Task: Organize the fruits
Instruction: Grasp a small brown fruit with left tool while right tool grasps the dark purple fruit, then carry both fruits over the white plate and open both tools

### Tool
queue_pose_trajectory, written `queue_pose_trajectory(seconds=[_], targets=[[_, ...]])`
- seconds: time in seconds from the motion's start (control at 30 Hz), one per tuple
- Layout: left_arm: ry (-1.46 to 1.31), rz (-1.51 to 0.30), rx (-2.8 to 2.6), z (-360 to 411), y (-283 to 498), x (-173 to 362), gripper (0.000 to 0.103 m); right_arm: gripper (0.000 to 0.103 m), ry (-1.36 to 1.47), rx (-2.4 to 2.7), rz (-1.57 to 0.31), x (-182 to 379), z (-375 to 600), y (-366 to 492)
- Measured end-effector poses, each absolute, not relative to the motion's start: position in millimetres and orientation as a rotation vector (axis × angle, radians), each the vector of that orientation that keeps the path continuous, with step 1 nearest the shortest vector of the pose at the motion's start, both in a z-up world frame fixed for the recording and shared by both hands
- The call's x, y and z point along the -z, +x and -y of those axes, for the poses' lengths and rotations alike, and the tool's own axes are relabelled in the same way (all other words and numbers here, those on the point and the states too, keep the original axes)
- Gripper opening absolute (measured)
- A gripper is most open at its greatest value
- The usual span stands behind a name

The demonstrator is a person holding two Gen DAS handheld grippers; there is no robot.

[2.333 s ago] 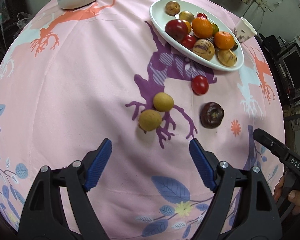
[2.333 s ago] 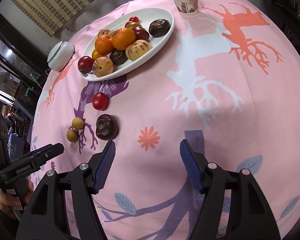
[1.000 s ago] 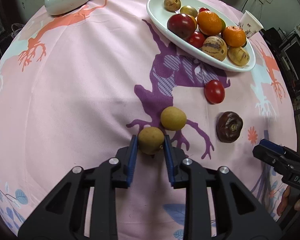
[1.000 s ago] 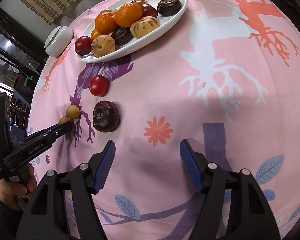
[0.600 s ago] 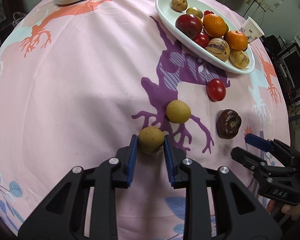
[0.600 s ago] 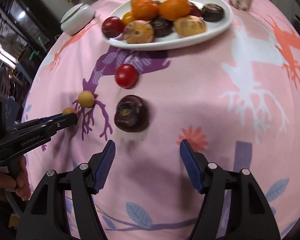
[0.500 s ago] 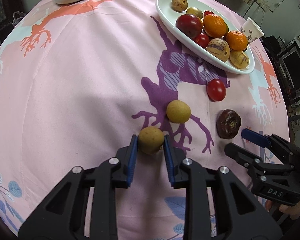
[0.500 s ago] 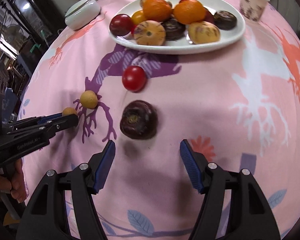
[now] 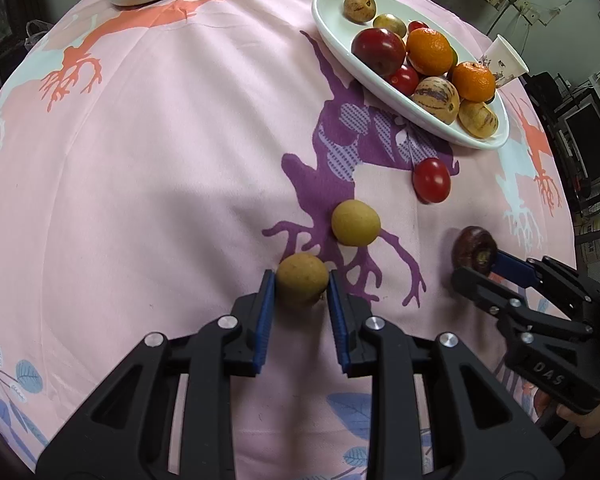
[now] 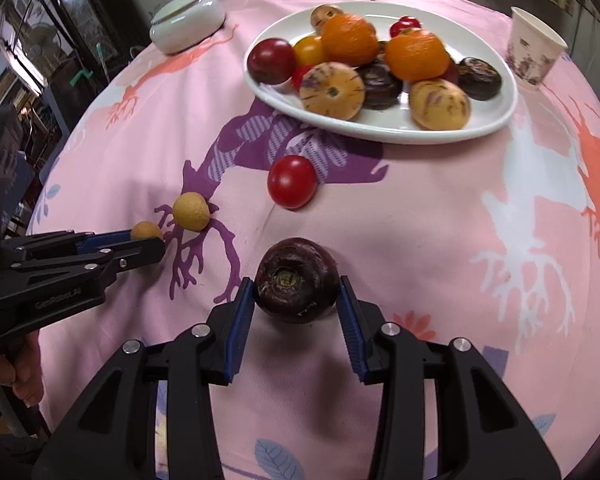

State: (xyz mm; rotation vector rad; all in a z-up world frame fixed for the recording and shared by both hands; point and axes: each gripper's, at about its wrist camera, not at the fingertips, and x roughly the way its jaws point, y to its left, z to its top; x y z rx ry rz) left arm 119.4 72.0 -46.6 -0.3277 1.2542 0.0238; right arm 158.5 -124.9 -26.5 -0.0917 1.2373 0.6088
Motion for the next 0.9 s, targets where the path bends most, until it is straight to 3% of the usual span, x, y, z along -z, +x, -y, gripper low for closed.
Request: queue_pose_trajectory(seconds=[0.5, 0.9], targets=[[-0.272, -1.168, 0.051, -50, 136, -3, 0.026, 0.042, 0.072, -0.515, -1.174, -8, 189, 163], [-0.193, -1.047, 0.088, -38, 202, -44, 0.026, 0.042, 0.109, -0.491, -1.050, -40, 192, 218]])
